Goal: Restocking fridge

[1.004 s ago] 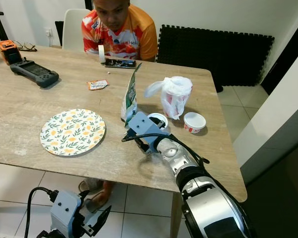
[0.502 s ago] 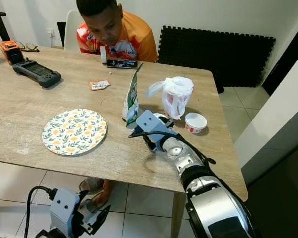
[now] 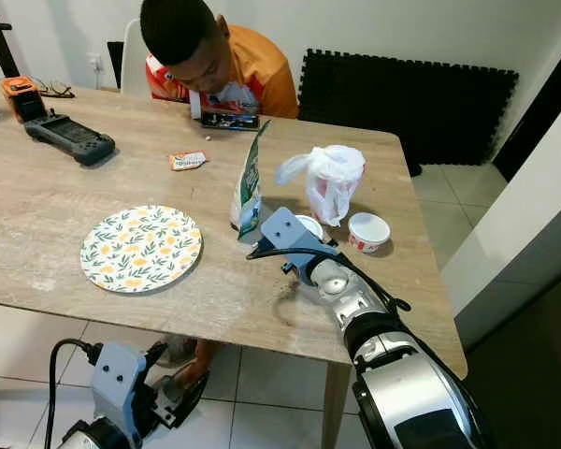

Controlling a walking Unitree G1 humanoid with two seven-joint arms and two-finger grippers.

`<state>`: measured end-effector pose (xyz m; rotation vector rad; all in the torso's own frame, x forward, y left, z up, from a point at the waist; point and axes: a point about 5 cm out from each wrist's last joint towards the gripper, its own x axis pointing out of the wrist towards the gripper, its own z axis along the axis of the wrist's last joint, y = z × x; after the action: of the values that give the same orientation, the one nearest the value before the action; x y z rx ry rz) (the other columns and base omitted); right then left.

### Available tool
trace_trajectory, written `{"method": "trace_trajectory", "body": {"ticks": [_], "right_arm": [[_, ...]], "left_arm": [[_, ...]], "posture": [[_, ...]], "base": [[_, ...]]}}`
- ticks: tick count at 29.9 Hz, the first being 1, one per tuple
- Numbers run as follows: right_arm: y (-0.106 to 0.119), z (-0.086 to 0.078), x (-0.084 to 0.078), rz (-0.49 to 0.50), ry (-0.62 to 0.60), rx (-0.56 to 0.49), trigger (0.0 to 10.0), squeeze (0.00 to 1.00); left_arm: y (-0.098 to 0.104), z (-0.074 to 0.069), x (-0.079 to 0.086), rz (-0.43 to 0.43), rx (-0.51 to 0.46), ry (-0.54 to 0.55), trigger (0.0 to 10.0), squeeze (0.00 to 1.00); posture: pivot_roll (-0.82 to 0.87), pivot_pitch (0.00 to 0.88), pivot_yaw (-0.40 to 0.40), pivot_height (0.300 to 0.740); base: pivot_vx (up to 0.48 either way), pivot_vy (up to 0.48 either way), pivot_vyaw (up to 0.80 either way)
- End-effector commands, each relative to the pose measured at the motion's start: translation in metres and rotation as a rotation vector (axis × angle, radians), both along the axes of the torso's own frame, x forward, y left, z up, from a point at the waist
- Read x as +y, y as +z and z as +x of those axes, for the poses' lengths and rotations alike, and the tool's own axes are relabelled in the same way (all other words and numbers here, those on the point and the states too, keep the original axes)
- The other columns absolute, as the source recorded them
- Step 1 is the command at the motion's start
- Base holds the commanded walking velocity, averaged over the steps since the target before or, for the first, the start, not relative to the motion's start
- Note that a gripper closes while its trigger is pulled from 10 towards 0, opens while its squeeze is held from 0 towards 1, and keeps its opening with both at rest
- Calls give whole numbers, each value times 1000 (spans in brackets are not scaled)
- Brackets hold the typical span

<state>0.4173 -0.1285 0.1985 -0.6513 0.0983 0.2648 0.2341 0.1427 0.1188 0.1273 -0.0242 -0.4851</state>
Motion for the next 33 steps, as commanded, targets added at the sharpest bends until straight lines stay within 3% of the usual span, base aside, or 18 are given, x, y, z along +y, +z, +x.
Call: {"method": "trace_trajectory", "body": {"ticks": [1, 8, 14, 18, 22, 31, 33], "right_arm": [[-18, -4, -10, -14, -28, 72, 510, 0], [-18, -4, -11, -20, -26, 70, 1216, 0], [-17, -4, -10, -24, -9, 64, 1137, 0], [-10, -3, -4, 16, 28, 31, 1451, 0], [3, -3, 6, 103, 113, -49, 1804, 0], [8, -8, 8, 130, 193, -147, 2118, 0], [8, -14, 10, 99, 280, -212, 3020, 0]], "left_arm": [[-3, -4, -2, 1, 20, -21, 10000, 0], [-3, -3, -3, 2, 22, -23, 10000, 0], [-4, -2, -3, 4, 28, -21, 10000, 0], [-6, -2, -1, 6, 32, -3, 10000, 0], [-10, -3, 1, 2, 42, 12, 10000, 0], [-21, -7, 4, 12, 84, 15, 10000, 0], [-28, -10, 7, 19, 110, 19, 10000, 0]], "posture": [[91, 252, -89, 740], [89, 250, -87, 740], [84, 243, -87, 740], [80, 241, -90, 740], [72, 240, -89, 740], [61, 239, -77, 740], [57, 238, -75, 740]], "base": [[0, 0, 0], [0, 0, 0], [0, 0, 0], [0, 0, 0], [0, 0, 0], [0, 0, 0], [0, 0, 0]]}}
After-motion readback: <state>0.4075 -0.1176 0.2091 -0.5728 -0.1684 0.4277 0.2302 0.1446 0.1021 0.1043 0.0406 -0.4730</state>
